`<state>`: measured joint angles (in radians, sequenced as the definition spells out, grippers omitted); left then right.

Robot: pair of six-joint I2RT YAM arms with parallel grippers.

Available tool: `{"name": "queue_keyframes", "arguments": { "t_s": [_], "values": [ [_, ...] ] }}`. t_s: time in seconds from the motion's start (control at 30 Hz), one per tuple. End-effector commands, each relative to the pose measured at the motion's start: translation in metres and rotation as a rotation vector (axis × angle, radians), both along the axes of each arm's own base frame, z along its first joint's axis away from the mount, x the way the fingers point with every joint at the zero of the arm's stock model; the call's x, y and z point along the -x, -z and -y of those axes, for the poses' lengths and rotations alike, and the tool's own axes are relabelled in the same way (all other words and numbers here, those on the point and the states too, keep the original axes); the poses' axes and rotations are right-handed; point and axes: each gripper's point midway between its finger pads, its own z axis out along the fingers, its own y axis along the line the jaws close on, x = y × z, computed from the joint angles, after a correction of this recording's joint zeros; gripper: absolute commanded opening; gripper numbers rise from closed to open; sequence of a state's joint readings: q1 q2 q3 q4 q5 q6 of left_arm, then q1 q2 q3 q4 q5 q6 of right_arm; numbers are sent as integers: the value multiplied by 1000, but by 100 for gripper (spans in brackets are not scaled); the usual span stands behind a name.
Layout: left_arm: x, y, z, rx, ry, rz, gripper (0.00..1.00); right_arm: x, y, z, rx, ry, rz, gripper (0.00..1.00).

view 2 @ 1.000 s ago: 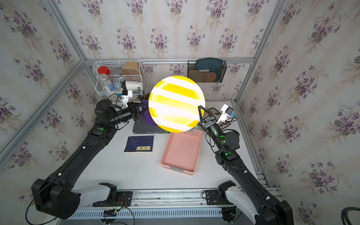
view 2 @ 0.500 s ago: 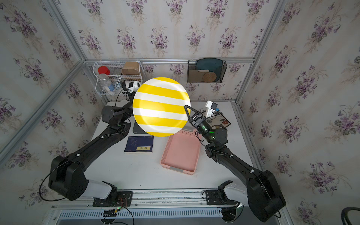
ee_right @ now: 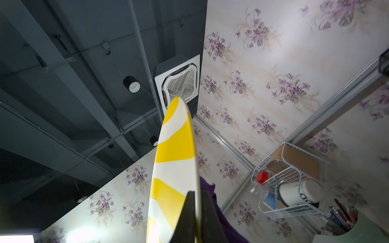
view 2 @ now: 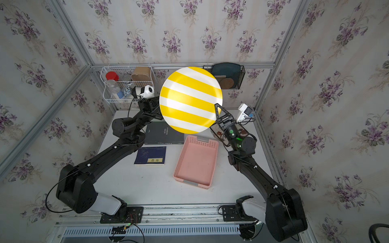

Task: Wipe the wet plate dry
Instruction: Wipe the plate with towel, then place the towel at the center of the board, then place the plate on the plate.

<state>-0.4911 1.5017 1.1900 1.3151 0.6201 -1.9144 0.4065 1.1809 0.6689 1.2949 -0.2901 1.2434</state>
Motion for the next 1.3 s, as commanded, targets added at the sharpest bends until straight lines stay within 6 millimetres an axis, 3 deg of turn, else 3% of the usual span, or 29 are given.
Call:
{"name": "queue_keyframes", "arguments": {
  "t_s": [0.0,0.1,0.23,0.37,0.5,0.6,0.7,0.8,0.93,1.07,1.27],
  "values": [
    [11,-11,1,45,29,64,0,8,30,-30,72,-44,-17,0],
    [23,-9,22,38,72,72,0,8,24,-40,30,-61,8,0],
    [50,-2,52,13,149,87,0,-13,-19,-36,-19,-22,79,0],
    [61,20,54,-37,146,70,0,-36,-47,-1,-87,52,110,0],
    [66,36,29,-68,89,63,0,-49,-40,51,-109,182,63,0],
    [63,47,6,-138,20,78,0,-53,-14,84,-81,298,-36,0],
    [51,77,-8,-345,-89,101,0,-64,32,122,-34,482,-214,0],
    [43,127,-21,-729,-272,143,0,-75,85,161,132,730,-430,0],
    [28,173,-67,-1227,-555,207,0,-75,133,205,231,954,-595,0],
    [22,198,-97,-1444,-648,207,0,-82,168,234,245,1027,-680,0],
    [18,235,-113,-1572,-673,167,0,-107,211,251,271,1040,-769,0]
  ]
}}
